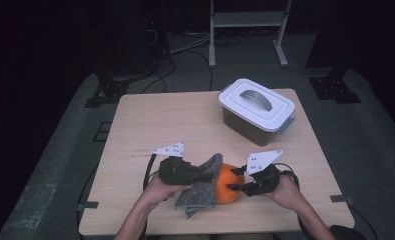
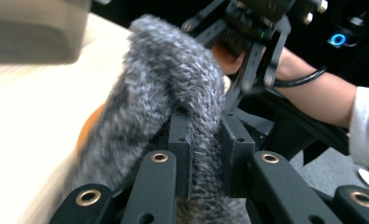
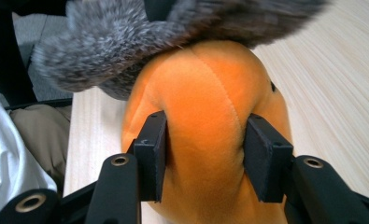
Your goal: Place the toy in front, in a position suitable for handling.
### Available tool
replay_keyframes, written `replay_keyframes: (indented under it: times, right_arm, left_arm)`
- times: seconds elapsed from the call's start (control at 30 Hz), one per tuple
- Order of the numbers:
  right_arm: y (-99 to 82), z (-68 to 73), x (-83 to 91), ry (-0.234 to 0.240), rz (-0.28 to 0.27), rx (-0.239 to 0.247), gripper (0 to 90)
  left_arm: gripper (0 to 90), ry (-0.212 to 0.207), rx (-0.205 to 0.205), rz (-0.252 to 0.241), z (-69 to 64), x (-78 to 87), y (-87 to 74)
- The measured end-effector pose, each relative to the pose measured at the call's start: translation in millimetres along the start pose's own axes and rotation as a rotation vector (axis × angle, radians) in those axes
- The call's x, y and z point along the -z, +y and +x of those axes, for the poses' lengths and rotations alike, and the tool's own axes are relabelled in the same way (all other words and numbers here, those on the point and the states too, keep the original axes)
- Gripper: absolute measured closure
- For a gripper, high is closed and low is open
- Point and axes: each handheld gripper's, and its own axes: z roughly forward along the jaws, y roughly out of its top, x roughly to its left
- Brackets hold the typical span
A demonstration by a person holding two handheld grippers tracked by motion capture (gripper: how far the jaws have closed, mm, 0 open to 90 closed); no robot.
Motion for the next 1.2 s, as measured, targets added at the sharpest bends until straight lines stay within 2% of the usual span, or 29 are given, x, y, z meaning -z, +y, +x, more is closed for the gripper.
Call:
replay_keyframes:
  times: [0.07, 0.13, 0.2, 0.3, 0.43, 0.47, 0.5, 0.57, 0.6, 0.7, 0.8, 0.87, 0.93, 1.0, 1.07, 1.13, 1.2]
  right_arm:
    - [-5.7, -9.0, 5.8, -0.011, -0.007, -0.054, 50.6]
    - [-10.0, -18.7, 13.2, -0.028, -0.01, -0.135, 46.3]
    - [-7.8, -18.3, 16.4, -0.02, 0.006, -0.147, 39.8]
    - [-1.0, -10.4, 16.3, -0.003, 0.048, -0.15, 26.9]
    - [1.6, -4.3, 6.0, -0.028, 0.078, -0.148, 23.1]
    - [0.9, -4.6, 3.6, -0.039, 0.065, -0.155, 26.3]
    - [-0.2, -4.0, 1.8, -0.052, 0.048, -0.148, 35.8]
    - [-1.4, -2.4, 1.7, -0.067, 0.019, -0.115, 45.3]
    - [-1.9, -1.4, 2.5, -0.064, -0.014, -0.113, 49.5]
    - [-1.1, -0.2, 2.8, -0.029, -0.096, -0.107, 51.9]
    - [-2.3, -3.3, 0.5, 0.031, -0.172, -0.133, 51.2]
    - [-4.7, -5.9, -3.5, 0.058, -0.179, -0.141, 49.9]
    - [-7.9, -8.1, -9.0, 0.059, -0.136, -0.138, 46.8]
    - [-12.8, -10.8, -11.7, 0.074, -0.109, -0.129, 42.5]
    - [-11.7, -16.4, -5.1, 0.055, -0.047, -0.146, 36.4]
    - [-12.3, -19.3, 0.2, 0.048, -0.027, -0.177, 33.4]
    - [-11.0, -16.5, 4.6, 0.034, -0.002, -0.175, 32.3]
  left_arm:
    - [77.4, 0.011, 0.017, 0.018, 4.0, -1.6, -4.8]
    - [77.4, 0.0, 0.031, 0.013, 6.5, -6.5, -7.8]
    - [77.4, -0.004, 0.028, 0.017, 5.3, -9.5, -6.8]
    - [77.0, -0.018, 0.032, 0.018, 4.0, -12.9, -6.9]
    - [77.1, -0.024, 0.023, 0.026, -0.1, -17.3, -6.0]
    - [77.1, -0.02, 0.019, 0.027, -0.4, -16.7, -5.8]
    - [77.1, -0.021, 0.02, 0.027, -0.4, -15.7, -5.5]
    - [77.1, -0.021, 0.018, 0.02, -0.4, -11.3, -4.1]
    - [77.1, -0.025, 0.016, 0.014, -1.2, -8.8, -2.7]
    - [77.2, -0.041, -0.012, -0.01, -6.6, 0.2, 4.8]
    - [77.2, -0.046, -0.032, -0.032, -10.5, 8.5, 10.5]
    - [77.2, -0.032, -0.026, -0.03, -9.3, 9.5, 9.0]
    - [77.2, -0.015, -0.005, 0.003, -3.0, 6.0, 1.8]
    - [77.6, -0.033, 0.024, -0.011, 2.1, 3.5, -5.2]
    - [77.7, -0.029, 0.026, -0.008, 3.3, 0.1, -8.1]
    - [77.7, -0.034, 0.023, -0.004, 2.4, -3.0, -7.3]
    - [77.8, -0.033, 0.024, -0.011, 1.8, -5.4, -6.9]
